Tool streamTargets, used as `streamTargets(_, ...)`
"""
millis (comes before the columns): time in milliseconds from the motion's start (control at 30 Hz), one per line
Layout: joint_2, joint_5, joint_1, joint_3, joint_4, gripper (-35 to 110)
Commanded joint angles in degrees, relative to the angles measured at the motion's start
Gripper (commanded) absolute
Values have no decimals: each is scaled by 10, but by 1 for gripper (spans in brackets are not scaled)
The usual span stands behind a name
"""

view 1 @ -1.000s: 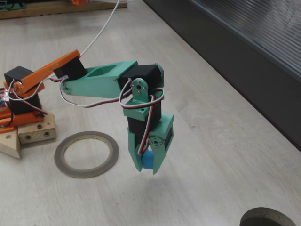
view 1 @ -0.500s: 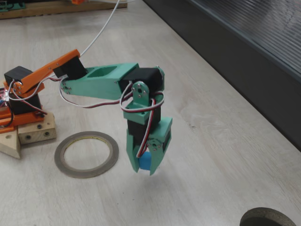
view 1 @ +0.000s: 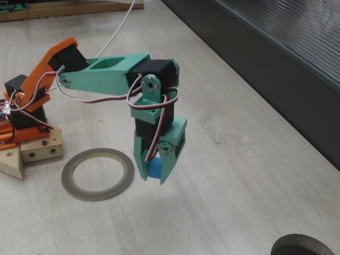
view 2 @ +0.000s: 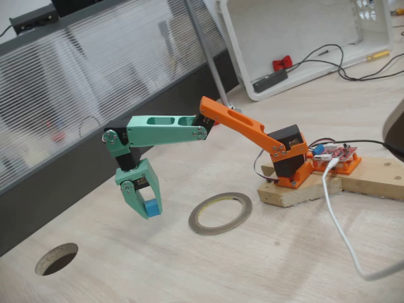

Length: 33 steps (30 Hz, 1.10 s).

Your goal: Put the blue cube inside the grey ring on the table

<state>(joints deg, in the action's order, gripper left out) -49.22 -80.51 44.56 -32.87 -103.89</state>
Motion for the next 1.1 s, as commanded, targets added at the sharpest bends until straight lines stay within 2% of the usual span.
streamTargets(0, -41, -10, -4, -7, -5, 1)
streamTargets(233, -46, -10, -4, -24, -5, 1)
streamTargets(533, -178, -10, -4, -215, -5, 1)
streamTargets(1067, -313, -10, -4, -393, -1, 1)
